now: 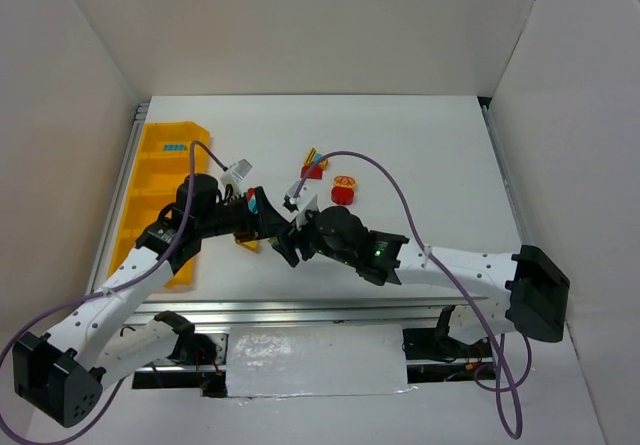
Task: Sort the legos into containers by color
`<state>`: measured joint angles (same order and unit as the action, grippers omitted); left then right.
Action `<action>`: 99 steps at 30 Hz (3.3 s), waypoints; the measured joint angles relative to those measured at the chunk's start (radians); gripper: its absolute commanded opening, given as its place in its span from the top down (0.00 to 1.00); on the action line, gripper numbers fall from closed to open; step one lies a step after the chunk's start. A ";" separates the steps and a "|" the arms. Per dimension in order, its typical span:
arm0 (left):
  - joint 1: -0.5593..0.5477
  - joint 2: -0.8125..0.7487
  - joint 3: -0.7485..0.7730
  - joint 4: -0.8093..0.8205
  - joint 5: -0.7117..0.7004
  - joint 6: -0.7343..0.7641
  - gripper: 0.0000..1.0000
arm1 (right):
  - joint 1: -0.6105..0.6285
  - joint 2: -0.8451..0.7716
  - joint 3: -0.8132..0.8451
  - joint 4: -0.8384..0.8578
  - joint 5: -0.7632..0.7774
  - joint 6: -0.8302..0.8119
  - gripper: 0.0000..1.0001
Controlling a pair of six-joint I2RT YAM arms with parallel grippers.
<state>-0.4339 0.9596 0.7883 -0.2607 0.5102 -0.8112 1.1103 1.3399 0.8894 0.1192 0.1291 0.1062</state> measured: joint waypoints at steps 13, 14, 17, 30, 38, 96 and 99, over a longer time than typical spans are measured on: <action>-0.002 -0.002 -0.017 0.006 0.019 -0.005 0.15 | 0.000 -0.139 -0.081 0.094 0.019 0.007 1.00; -0.002 -0.002 -0.019 0.016 0.027 -0.009 0.19 | 0.000 -0.139 -0.081 0.097 0.019 0.007 1.00; 0.000 -0.016 -0.045 0.073 0.055 -0.037 0.43 | 0.000 -0.132 -0.081 0.112 0.013 0.007 1.00; 0.029 -0.033 -0.063 0.113 0.084 -0.051 1.00 | 0.004 -0.053 -0.072 0.196 0.029 0.011 0.45; 0.010 -0.035 -0.062 0.151 0.147 -0.047 1.00 | -0.008 -0.063 -0.079 0.226 -0.050 0.047 0.00; 0.001 -0.343 -0.220 0.554 -0.088 -0.243 1.00 | -0.140 -0.120 -0.338 0.956 -0.312 0.797 0.25; 0.001 -0.357 -0.220 0.528 -0.116 -0.239 1.00 | -0.123 -0.121 -0.335 0.936 -0.262 0.798 0.25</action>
<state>-0.4328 0.6022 0.5678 0.2668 0.3939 -1.0500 0.9874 1.2190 0.5545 1.0554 -0.1329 0.9047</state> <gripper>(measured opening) 0.482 0.749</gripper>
